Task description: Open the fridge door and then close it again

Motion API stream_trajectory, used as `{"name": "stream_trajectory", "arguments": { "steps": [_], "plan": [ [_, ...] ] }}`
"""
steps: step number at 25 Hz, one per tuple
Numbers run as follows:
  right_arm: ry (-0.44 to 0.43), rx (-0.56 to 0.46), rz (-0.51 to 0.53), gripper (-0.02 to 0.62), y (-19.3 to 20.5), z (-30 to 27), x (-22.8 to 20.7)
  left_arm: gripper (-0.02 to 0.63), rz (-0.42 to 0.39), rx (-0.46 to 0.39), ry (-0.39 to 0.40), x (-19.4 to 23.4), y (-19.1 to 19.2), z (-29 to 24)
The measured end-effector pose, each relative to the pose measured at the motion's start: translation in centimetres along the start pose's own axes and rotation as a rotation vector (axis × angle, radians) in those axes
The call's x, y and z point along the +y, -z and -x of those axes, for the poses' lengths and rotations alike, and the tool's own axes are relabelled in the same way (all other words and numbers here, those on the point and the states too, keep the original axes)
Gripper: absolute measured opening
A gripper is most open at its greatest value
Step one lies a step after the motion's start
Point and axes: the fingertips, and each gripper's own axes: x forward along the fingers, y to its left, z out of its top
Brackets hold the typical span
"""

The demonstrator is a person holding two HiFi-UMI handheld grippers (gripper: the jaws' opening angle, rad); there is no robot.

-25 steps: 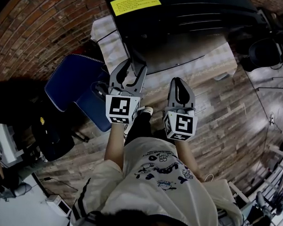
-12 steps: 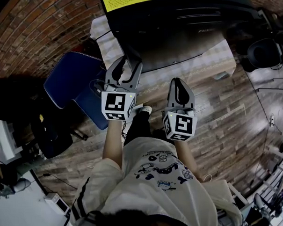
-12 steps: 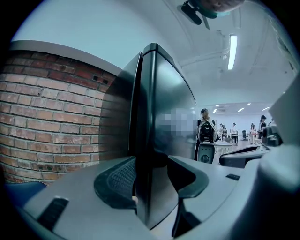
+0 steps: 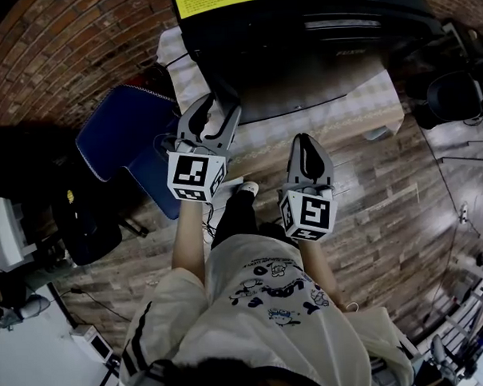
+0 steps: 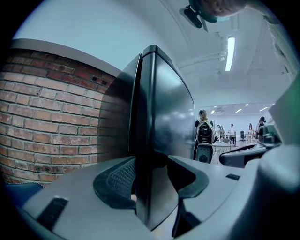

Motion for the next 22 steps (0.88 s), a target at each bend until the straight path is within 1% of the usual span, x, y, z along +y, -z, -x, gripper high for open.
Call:
{"name": "stream_trajectory", "arguments": {
  "steps": [3, 8, 12, 19, 22],
  "plan": [
    [0.0, -0.004, -0.001, 0.043, -0.2, 0.0, -0.1, 0.218, 0.003, -0.007, 0.004, 0.1, 0.0, -0.1],
    [0.008, -0.005, -0.008, 0.043, -0.1, 0.0, -0.8, 0.219, 0.024, -0.006, 0.042, 0.1, -0.1, -0.3],
    [0.006, -0.002, -0.008, 0.043, 0.0, -0.2, -0.8, 0.213, 0.018, -0.006, 0.072, 0.1, -0.1, -0.2],
    [-0.022, -0.008, -0.007, 0.044, 0.0, -0.5, 0.1, 0.206, 0.01, -0.002, 0.059, 0.0, -0.1, -0.1],
    [-0.032, -0.006, -0.01, 0.043, 0.1, -0.6, 0.2, 0.204, 0.002, 0.0, 0.069, -0.6, 0.0, 0.5]
  ]
}}
